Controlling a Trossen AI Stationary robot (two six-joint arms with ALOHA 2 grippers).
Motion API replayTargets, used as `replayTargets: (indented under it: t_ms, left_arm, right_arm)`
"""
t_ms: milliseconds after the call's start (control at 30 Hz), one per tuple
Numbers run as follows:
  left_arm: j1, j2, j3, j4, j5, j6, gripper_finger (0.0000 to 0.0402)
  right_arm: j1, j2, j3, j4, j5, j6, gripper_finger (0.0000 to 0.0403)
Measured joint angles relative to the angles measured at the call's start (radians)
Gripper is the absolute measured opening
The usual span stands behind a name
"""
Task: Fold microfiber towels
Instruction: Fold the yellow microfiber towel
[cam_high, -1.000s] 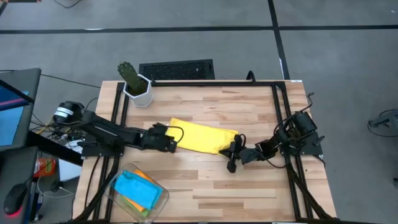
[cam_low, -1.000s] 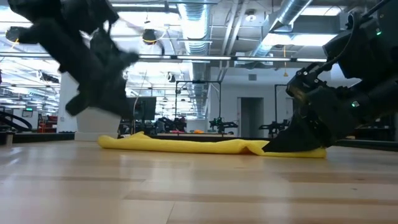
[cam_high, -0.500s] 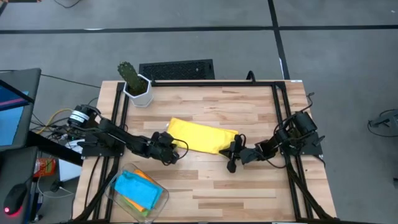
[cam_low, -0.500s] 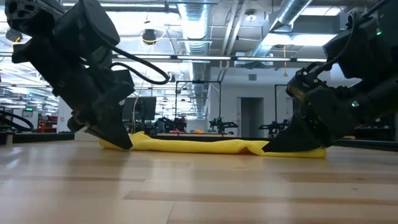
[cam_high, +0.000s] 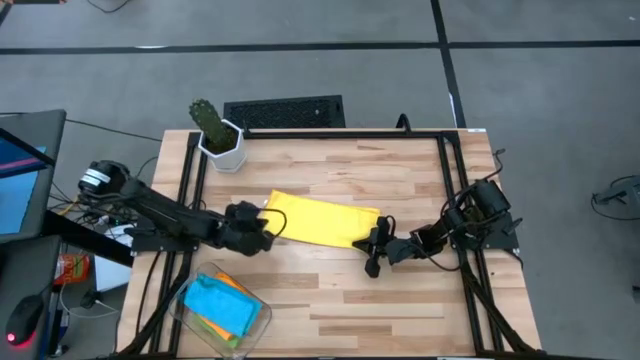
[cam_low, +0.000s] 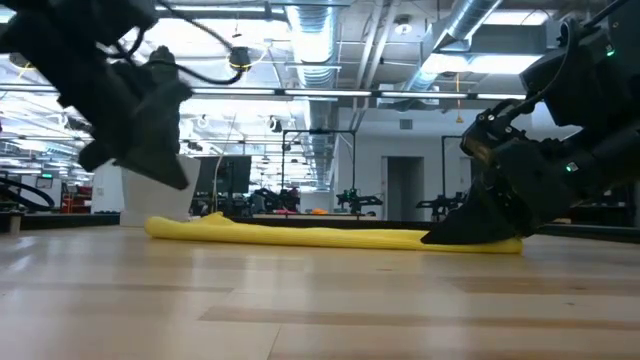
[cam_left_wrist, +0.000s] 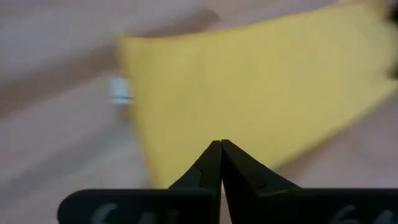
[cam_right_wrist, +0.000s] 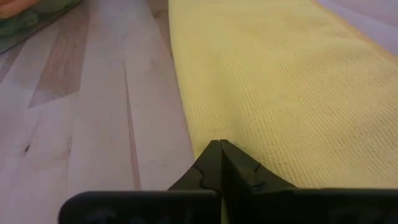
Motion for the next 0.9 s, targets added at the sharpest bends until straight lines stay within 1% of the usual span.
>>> replayTargets:
  t_ms: [33, 100, 133, 200, 333, 433, 500, 633, 733, 900]
  left_arm:
    - [-0.002, 0.001, -0.003, -0.022, -0.036, -0.001, 0.0]
    - [-0.002, 0.005, -0.009, -0.034, -0.068, -0.013, 0.0]
    - [0.0, 0.014, -0.013, -0.024, -0.063, -0.015, 0.0]
    - [0.001, 0.046, -0.033, -0.014, -0.018, -0.023, 0.0]
    - [-0.016, 0.115, -0.07, 0.044, 0.03, -0.09, 0.0]
    - [-0.023, 0.162, -0.077, 0.034, 0.042, -0.127, 0.0]
    - [-0.022, 0.173, -0.075, -0.002, 0.056, -0.149, 0.0]
    - [-0.02, 0.147, -0.074, -0.059, 0.076, -0.163, 0.0]
    - [-0.009, 0.111, -0.076, -0.06, 0.095, -0.169, 0.0]
    - [0.006, 0.054, -0.058, -0.067, 0.115, -0.174, 0.0]
  right_arm:
    - [0.0, 0.0, 0.0, 0.0, -0.001, 0.0, 0.0027]
    - [0.0, 0.0, 0.0, 0.001, -0.001, 0.0, 0.0024]
    - [0.0, 0.0, 0.0, 0.001, -0.001, -0.003, 0.0023]
    - [0.0, 0.0, 0.0, 0.001, -0.001, -0.004, 0.0021]
    - [0.0, 0.0, 0.0, 0.0, -0.002, -0.005, 0.0024]
    - [0.0, 0.0, 0.0, 0.0, -0.002, -0.006, 0.0028]
    - [0.0, 0.0, 0.0, 0.0, -0.003, -0.006, 0.0027]
    - [0.0, 0.0, 0.0, 0.0, -0.003, -0.007, 0.0023]
    - [0.0, -0.001, 0.0, 0.005, -0.004, -0.007, 0.0022]
    - [0.0, -0.094, -0.012, -0.062, -0.035, -0.059, 0.003]
